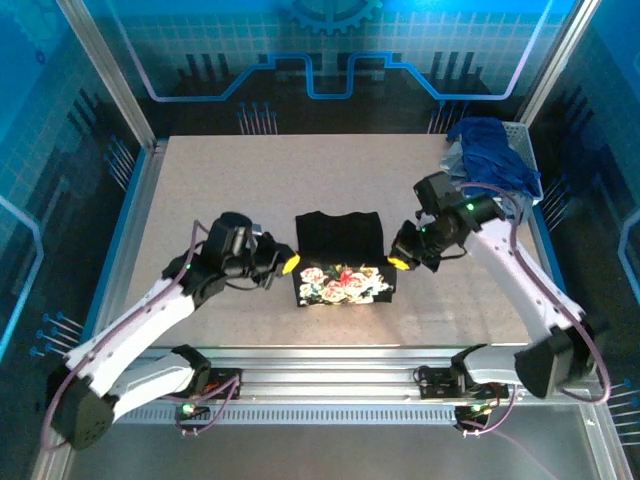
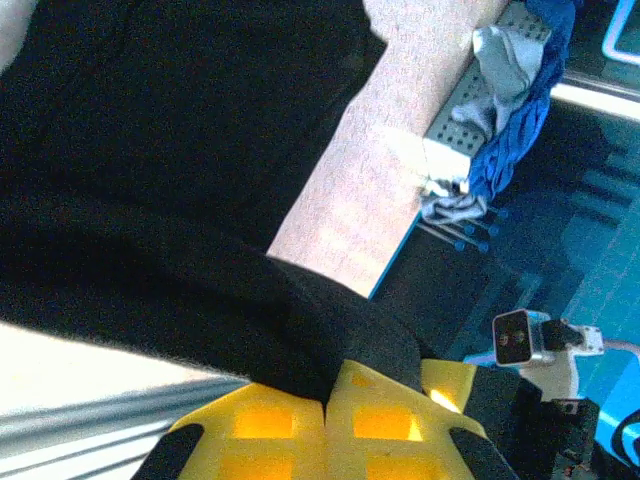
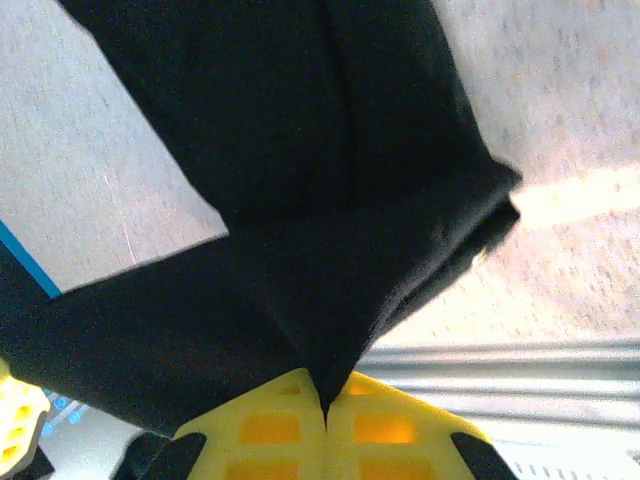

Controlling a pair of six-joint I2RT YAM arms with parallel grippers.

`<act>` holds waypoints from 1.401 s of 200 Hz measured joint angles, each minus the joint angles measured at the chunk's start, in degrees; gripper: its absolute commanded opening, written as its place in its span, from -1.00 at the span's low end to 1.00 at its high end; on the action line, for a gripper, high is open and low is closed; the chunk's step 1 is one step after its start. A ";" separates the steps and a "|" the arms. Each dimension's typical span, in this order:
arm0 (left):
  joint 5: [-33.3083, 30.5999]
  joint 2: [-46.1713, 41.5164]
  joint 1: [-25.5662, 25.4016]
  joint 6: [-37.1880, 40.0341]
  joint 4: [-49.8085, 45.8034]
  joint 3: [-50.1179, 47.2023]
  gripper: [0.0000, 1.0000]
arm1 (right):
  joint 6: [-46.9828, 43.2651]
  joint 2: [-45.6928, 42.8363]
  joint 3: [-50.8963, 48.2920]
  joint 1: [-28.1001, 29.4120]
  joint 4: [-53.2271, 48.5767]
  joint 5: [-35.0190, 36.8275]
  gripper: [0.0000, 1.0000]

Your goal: Fold and stack the t-shirts

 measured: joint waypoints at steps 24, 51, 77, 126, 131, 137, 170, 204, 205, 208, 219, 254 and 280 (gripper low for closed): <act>3.08 14.08 4.83 2.82 1.55 9.62 -1.00 | -1.79 11.96 8.33 -2.78 2.38 -0.74 -0.96; 5.95 29.38 8.68 6.14 3.85 19.23 -0.28 | -4.00 28.02 19.76 -4.90 4.52 -1.40 -0.07; 7.10 39.54 11.23 9.38 4.66 23.89 -0.20 | -6.56 39.78 26.93 -6.43 7.80 -0.55 0.17; 3.30 29.31 8.72 13.16 3.06 15.80 -0.29 | -11.26 32.44 20.55 -6.25 11.26 2.80 -0.05; 2.93 27.08 7.58 13.11 3.13 14.38 -0.32 | -11.13 29.90 18.01 -6.01 12.00 2.99 -0.12; 2.60 25.03 6.32 12.81 3.34 13.03 -0.34 | -11.04 26.43 14.47 -5.60 12.83 2.99 -0.17; 1.38 23.74 1.05 10.16 7.02 9.81 -0.43 | -8.70 15.80 0.68 -2.08 17.79 2.89 -0.50; -0.50 34.18 0.68 10.56 7.34 14.25 -0.49 | -8.48 20.81 -1.49 -1.38 22.08 2.80 -0.63; -0.50 34.18 0.68 10.56 7.34 14.25 -0.50 | -8.52 21.05 -1.40 -1.40 22.14 2.82 -0.63; -0.55 35.36 0.72 10.62 7.23 15.15 -0.50 | -8.50 21.86 -1.14 -1.51 22.27 2.84 -0.63; -1.16 38.62 0.79 10.95 7.06 17.75 -0.51 | -9.20 25.33 0.57 -1.68 22.49 3.06 -0.64; -3.19 45.20 1.79 12.17 5.97 23.12 -0.57 | -10.47 33.99 7.10 -1.70 22.01 3.61 -0.63; -4.79 48.22 4.46 13.77 3.74 24.22 -0.57 | -10.73 38.12 11.37 -1.44 20.83 3.50 -0.62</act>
